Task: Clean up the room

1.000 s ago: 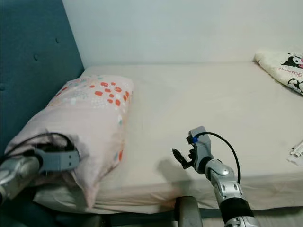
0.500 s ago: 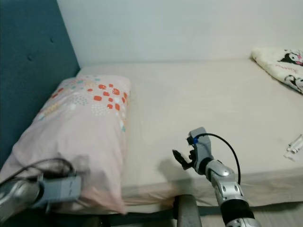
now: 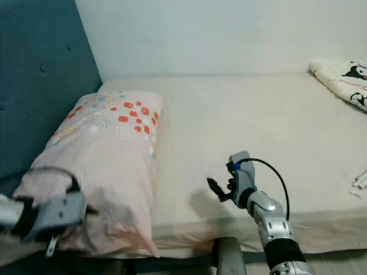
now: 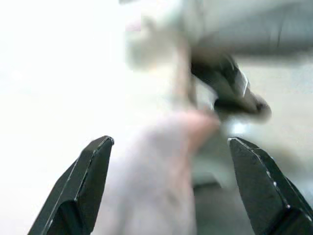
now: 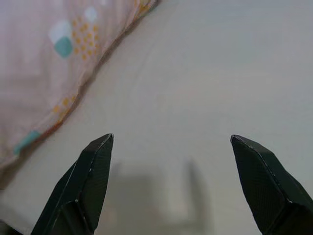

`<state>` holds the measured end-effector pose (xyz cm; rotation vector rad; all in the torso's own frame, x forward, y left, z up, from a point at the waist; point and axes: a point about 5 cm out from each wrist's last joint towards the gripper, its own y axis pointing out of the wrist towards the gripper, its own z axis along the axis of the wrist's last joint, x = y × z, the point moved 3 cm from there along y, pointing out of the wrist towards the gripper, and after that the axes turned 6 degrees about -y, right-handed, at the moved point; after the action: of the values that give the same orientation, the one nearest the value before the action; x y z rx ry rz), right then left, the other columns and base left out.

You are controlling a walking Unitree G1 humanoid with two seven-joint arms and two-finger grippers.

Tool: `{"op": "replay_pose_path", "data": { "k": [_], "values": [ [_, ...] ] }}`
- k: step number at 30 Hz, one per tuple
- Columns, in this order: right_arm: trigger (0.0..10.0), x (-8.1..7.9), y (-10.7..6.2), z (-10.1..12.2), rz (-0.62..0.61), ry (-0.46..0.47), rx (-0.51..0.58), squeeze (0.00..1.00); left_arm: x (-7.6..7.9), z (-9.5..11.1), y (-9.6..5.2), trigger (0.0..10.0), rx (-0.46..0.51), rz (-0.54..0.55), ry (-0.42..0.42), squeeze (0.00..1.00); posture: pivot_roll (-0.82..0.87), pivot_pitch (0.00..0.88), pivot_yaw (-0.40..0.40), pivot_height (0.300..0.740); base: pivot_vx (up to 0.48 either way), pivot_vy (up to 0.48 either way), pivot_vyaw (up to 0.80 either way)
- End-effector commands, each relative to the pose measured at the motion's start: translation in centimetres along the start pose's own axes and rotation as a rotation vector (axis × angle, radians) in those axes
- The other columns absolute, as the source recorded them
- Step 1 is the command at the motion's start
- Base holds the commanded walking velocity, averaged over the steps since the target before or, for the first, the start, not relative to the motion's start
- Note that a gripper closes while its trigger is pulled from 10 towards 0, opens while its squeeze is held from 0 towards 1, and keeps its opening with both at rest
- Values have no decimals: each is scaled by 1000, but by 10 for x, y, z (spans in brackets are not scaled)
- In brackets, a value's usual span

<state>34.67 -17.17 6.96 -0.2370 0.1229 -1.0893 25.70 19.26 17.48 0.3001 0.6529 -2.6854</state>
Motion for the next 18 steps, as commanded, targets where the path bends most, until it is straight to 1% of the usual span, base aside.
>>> {"op": "replay_pose_path", "data": {
  "k": [1, 2, 3, 4, 5, 7, 8, 9, 10, 11, 12, 13, 14, 15, 16, 18],
  "values": [
    [10000, 3, 0, 9, -15, 32, 45, 0, -16, 14, 1, 10000, 140, 111, -59, 0, 32, 25, -27, 545, 0, 0, 0],
    [10000, 5, 1, 12, -28, 53, 63, 0, -43, 22, 9, 10000, 304, 340, -169, 0, 23, 18, -22, 550, 0, 0, 0],
    [10000, 5, 1, 12, -28, 53, 63, 0, -43, 22, 9, 10000, 304, 340, -169, 0, 23, 18, -22, 550, 0, 0, 0],
    [10000, 6, 1, 13, -37, 63, 70, 0, -58, 22, 15, 10000, 386, 479, -266, 0, 22, 17, -22, 555, 0, 0, 0],
    [10000, 8, 1, 15, -45, 71, 78, 0, -67, 13, 27, 10000, 441, 601, -422, 0, 22, 10, -26, 560, 0, 0, 0],
    [10000, 8, 1, 15, -45, 71, 78, 0, -67, 13, 27, 10000, 441, 601, -422, 0, 22, 10, -26, 560, 0, 0, 0],
    [10000, 10, 1, 17, -51, 73, 83, 0, -64, 5, 44, 10000, 447, 671, -544, 0, 17, 5, -28, 565, -375, 0, 0],
    [10000, 12, 1, 18, -55, 75, 87, 0, -58, 2, 57, 10000, 464, 680, -644, 0, 17, 4, -28, 570, -480, 0, 0],
    [10000, 13, 1, 20, -55, 75, 94, 0, -53, 3, 70, 10000, 501, 695, -698, 0, 20, 1, -32, 575, -480, 0, 0],
    [10000, 13, 1, 20, -55, 75, 94, 0, -53, 3, 70, 10000, 501, 695, -698, 0, 20, 1, -32, 575, -480, 0, 0],
    [10000, 14, 2, 21, -54, 73, 97, 0, -47, 7, 77, 10000, 545, 680, -723, 0, 21, 0, -34, 580, -480, 0, 0],
    [10000, 14, 2, 21, -54, 73, 97, 0, -47, 7, 77, 10000, 545, 680, -723, 0, 21, 0, -34, 580, -480, 0, 0],
    [10000, 14, 2, 22, -53, 72, 99, 0, -43, 8, 83, 10000, 565, 664, -760, 0, 21, 0, -35, 585, 0, 0, 0],
    [10000, 13, 3, 23, -47, 68, 101, 0, -41, 6, 90, 10000, 562, 679, -794, 0, 23, 0, -35, 590, 0, 0, 0],
    [10000, 13, 4, 24, -43, 68, 104, 0, -40, 3, 95, 10000, 524, 695, -815, 0, 25, 0, -32, 595, -247, 0, 0],
    [10000, 12, 5, 25, -39, 71, 108, 0, -42, 4, 96, 10000, 537, 708, -823, 0, 29, 0, -30, 600, -364, 0, 0]
  ]
}}
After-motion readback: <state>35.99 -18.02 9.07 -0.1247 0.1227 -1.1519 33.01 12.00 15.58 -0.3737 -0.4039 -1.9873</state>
